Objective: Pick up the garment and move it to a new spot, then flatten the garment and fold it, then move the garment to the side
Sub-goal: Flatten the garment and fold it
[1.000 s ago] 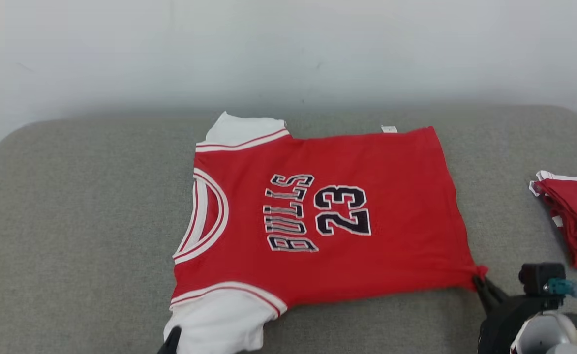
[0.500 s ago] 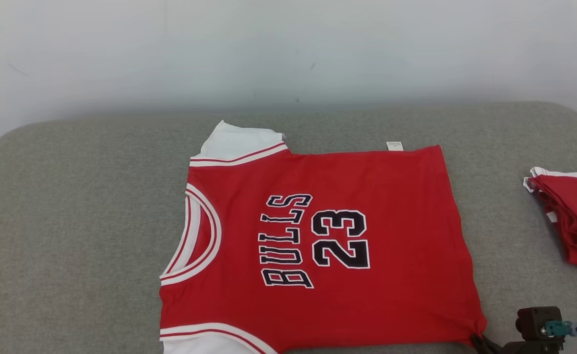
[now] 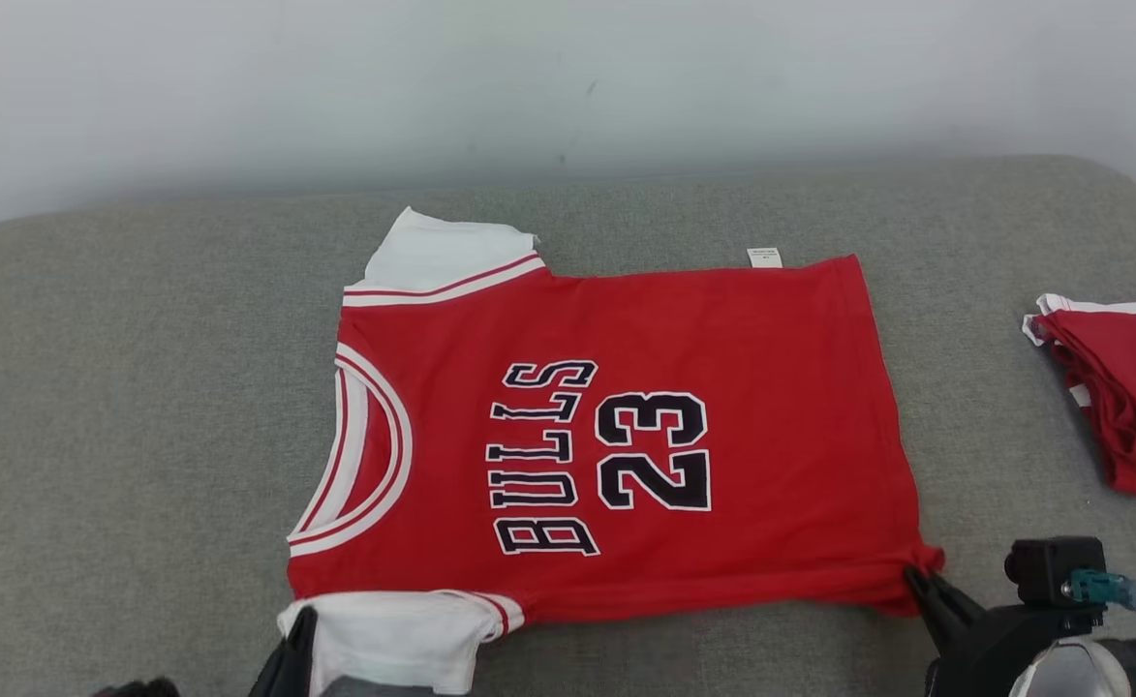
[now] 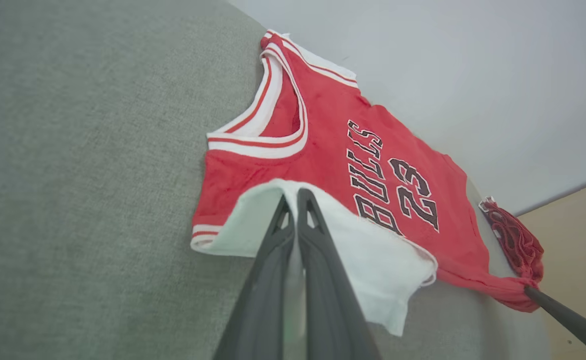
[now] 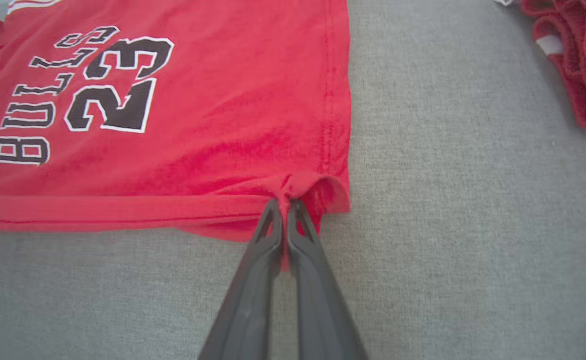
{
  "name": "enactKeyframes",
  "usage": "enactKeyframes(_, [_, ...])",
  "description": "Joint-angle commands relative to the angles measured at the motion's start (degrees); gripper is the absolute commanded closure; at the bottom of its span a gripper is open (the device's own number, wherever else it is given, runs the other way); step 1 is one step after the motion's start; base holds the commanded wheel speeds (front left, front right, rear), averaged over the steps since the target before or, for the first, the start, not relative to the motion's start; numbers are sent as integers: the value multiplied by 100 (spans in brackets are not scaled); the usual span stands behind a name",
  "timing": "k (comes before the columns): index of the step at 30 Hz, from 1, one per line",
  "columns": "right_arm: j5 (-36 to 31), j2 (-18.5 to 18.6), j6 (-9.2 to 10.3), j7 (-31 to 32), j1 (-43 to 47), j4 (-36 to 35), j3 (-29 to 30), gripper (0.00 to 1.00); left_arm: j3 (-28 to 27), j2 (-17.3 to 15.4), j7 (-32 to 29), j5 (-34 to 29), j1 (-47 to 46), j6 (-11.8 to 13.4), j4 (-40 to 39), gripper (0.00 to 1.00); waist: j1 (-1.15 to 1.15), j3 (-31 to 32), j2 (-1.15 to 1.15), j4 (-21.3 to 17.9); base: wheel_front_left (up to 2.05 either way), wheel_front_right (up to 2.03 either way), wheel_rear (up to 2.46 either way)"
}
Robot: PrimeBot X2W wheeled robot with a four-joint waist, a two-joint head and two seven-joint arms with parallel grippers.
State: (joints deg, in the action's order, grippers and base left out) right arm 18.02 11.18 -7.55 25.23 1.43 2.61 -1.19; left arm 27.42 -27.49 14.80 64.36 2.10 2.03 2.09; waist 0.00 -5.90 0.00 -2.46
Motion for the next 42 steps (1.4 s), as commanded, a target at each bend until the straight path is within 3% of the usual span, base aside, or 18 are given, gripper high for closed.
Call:
enactKeyframes(1, [-33, 52, 17, -63, -119, 2, -17, 100, -29, 78, 29, -104, -147, 18, 39, 100, 0, -44, 0, -6, 0, 0, 0])
enactKeyframes(16, [3, 95, 17, -685, -1203, 605, -301, 100, -70, 795, 46, -791, -1648, 79, 914, 100, 0, -430, 0, -19, 0, 0, 0])
enactKeyframes(36, [-75, -23, 17, -1389, -2169, 1605, -333, 100, -195, 1170, 13, -1058, -2651, 172, 1793, 100, 0, -914, 0, 80, 0, 0, 0])
enactKeyframes(37, [-95, -38, 17, -1417, -2206, 1652, -316, 83, -192, 1183, 15, -1051, -2682, 163, 1826, 100, 0, -928, 0, 79, 0, 0, 0])
enactKeyframes(38, [-116, -54, 17, -1442, -2238, 1699, -301, 56, -189, 1196, 16, -1062, -2715, 155, 1861, 100, 0, -939, 0, 79, 0, 0, 0])
enactKeyframes(39, [-116, -54, 17, -1442, -2238, 1699, -301, 56, -189, 1196, 16, -1062, -2715, 155, 1861, 100, 0, -939, 0, 79, 0, 0, 0])
enactKeyframes(40, [-136, -70, 17, -1485, -2269, 1751, -290, 5, -184, 1206, 18, -1093, -2751, 141, 1894, 80, 0, -947, 0, 80, 0, 0, 0])
enactKeyframes(42, [-186, -102, 17, -1537, -2316, 1851, -267, 0, -197, 1235, 26, -1151, -2814, 123, 1960, 0, 0, -950, 0, 82, 0, 0, 0])
